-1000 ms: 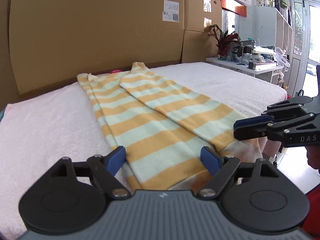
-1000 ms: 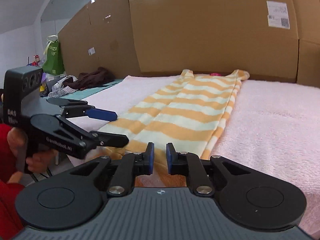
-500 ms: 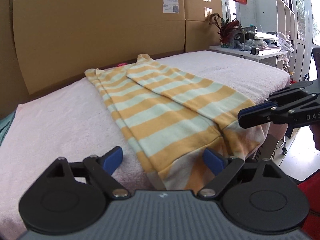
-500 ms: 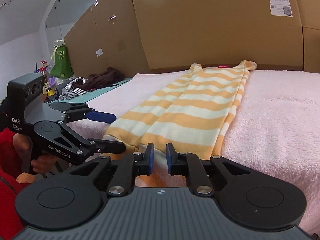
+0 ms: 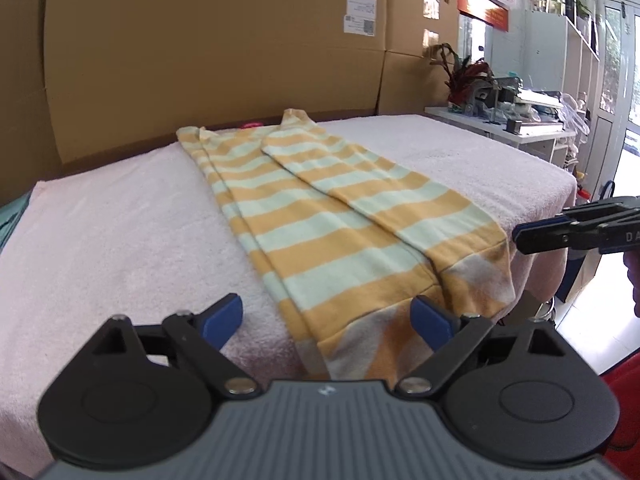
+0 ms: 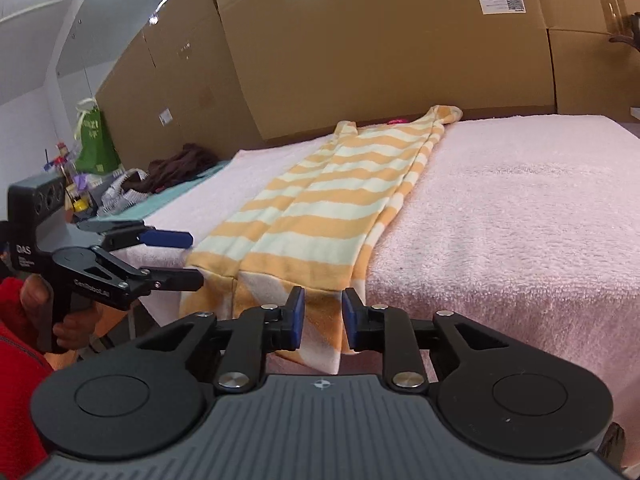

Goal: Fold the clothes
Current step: 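Grasp the folded shirt end with the left gripper and lift it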

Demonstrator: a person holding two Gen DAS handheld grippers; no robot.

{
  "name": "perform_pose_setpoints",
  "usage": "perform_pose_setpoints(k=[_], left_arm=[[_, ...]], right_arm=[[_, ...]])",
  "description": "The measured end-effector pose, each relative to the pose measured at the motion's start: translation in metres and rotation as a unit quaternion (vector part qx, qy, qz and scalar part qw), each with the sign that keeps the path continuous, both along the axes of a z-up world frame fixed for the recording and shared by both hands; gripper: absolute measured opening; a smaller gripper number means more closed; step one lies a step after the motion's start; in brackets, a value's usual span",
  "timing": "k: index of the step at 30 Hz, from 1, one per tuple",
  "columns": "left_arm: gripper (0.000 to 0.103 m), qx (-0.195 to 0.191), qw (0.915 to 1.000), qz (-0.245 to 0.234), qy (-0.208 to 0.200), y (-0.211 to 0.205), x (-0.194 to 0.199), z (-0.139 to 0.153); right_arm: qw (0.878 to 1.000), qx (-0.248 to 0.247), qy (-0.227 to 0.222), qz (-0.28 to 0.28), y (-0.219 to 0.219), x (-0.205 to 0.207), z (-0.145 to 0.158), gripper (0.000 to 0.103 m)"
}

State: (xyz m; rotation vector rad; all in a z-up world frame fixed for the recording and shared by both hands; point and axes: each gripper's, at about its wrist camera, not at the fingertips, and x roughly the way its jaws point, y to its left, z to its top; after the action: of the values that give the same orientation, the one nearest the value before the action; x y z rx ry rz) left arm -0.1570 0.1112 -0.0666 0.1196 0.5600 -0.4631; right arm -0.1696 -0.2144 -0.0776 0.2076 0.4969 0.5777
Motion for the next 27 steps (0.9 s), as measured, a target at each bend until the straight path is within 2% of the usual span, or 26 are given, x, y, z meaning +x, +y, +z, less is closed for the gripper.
perform_pose_setpoints(k=[2,4,5,7,10,12,14,18,21,23,27], left_arm=[[0.092,-0.004,1.0,0.003,-0.002,-0.001,0.0,-0.001],[0.092,0.008,0.9999,0.001,-0.008,-0.003,-0.003,-0.002],[0.091,0.015,0.9998,-0.004,-0.011,-0.003,-0.006,-0.003],[0.086,0.01,0.9997,-0.021,-0.005,0.003,-0.012,0.0],[0.086,-0.02,0.9988,-0.038,0.023,0.016,-0.019,0.003],[0.086,-0.04,0.9976,-0.038,0.043,0.022,-0.021,-0.002],[0.086,-0.051,0.9966,-0.034,0.056,0.024,-0.021,-0.01],[0.082,-0.083,0.9942,-0.031,0.061,0.027,-0.013,-0.03],[0.069,-0.11,0.9907,-0.047,0.064,0.032,-0.001,-0.044],[0.067,-0.12,0.9896,-0.053,0.058,0.037,0.005,-0.048],[0.066,-0.187,0.9769,-0.063,0.082,0.051,0.019,-0.051]], right_arm=[[1.0,0.011,0.007,0.009,0.006,0.006,-0.003,0.023],[1.0,-0.019,0.018,0.006,0.015,0.012,-0.011,0.016],[0.999,-0.038,0.026,0.001,0.018,0.014,-0.015,0.016],[0.999,-0.042,0.03,-0.004,0.011,0.012,-0.016,0.018],[0.999,-0.029,0.031,-0.008,-0.005,0.008,-0.012,0.024],[0.999,-0.014,0.034,-0.006,-0.016,0.008,-0.008,0.037],[0.999,-0.011,0.037,-0.002,-0.021,0.01,-0.008,0.043],[0.998,-0.006,0.055,0.03,-0.021,0.021,-0.015,0.044],[0.997,0.001,0.064,0.043,-0.024,0.031,-0.022,0.046],[0.996,0.015,0.076,0.042,-0.031,0.036,-0.027,0.046],[0.993,0.043,0.089,0.059,-0.041,0.042,-0.034,0.046]])
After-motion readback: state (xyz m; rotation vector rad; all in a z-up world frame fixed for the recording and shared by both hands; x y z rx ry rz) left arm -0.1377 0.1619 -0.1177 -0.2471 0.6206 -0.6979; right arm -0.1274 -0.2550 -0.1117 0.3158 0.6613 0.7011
